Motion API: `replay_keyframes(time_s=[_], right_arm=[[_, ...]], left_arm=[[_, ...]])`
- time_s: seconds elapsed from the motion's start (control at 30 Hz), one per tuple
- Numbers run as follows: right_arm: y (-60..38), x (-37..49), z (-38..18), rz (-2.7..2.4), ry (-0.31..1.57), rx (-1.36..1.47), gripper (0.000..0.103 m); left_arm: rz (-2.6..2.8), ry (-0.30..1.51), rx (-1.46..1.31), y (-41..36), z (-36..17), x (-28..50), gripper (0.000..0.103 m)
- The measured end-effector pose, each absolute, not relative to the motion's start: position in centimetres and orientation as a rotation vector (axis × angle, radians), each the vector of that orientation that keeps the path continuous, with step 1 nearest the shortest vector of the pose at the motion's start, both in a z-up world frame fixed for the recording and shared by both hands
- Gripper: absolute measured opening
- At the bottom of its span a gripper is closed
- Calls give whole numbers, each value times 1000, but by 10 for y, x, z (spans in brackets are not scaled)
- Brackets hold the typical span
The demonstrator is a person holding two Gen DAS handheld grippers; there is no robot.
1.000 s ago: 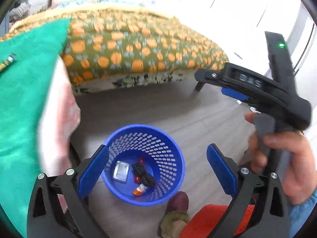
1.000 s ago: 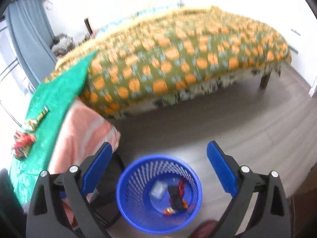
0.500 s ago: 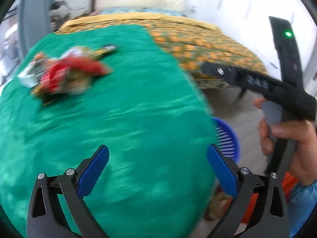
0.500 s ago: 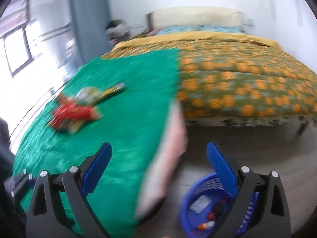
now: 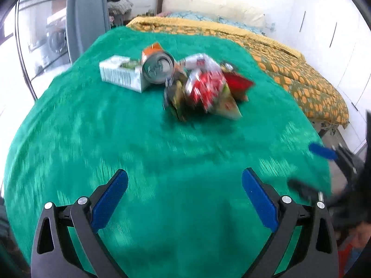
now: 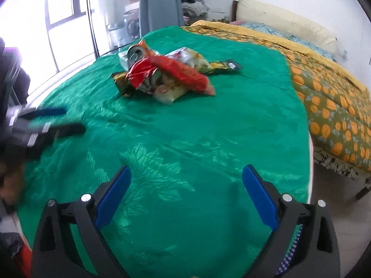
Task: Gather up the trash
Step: 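Move both tools back over the table toward the remaining trash, then grasp the gold wrapper with the left gripper while the right reaches the cream snack bar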
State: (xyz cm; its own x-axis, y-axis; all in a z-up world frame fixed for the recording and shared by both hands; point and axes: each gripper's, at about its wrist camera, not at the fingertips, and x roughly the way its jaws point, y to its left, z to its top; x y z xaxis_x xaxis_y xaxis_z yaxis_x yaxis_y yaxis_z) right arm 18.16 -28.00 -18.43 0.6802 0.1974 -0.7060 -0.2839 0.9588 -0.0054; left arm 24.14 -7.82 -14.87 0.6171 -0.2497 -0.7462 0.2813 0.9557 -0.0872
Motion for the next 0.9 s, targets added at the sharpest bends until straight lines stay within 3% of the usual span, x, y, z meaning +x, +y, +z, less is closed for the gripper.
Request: replay_keyframes(time_s=[0.23, 0.37, 0.43, 0.5, 0.57, 0.7, 0.9], right_arm=[[-268, 184, -193, 270, 783, -130, 94], [-266, 182, -193, 268, 782, -136, 94], [-268, 181, -194, 267, 787, -124, 94], [-270, 182, -194, 266, 789, -111, 94], [-272, 182, -193, 264, 789, -106, 94], [-275, 180, -189, 264, 778, -104, 94], [-284, 180, -183, 248, 770, -85, 94]], left_arm=[[-301, 836, 137, -87, -151, 310, 86], [-316, 845, 151, -89, -155, 331, 74], [-346, 846, 170, -92, -156, 335, 61], [-372, 860, 191, -97, -159, 336, 33], [-378, 870, 182, -99, -159, 334, 26], [-367, 895, 131, -90, -154, 313, 20], [-363, 938, 53, -67, -149, 244, 22]])
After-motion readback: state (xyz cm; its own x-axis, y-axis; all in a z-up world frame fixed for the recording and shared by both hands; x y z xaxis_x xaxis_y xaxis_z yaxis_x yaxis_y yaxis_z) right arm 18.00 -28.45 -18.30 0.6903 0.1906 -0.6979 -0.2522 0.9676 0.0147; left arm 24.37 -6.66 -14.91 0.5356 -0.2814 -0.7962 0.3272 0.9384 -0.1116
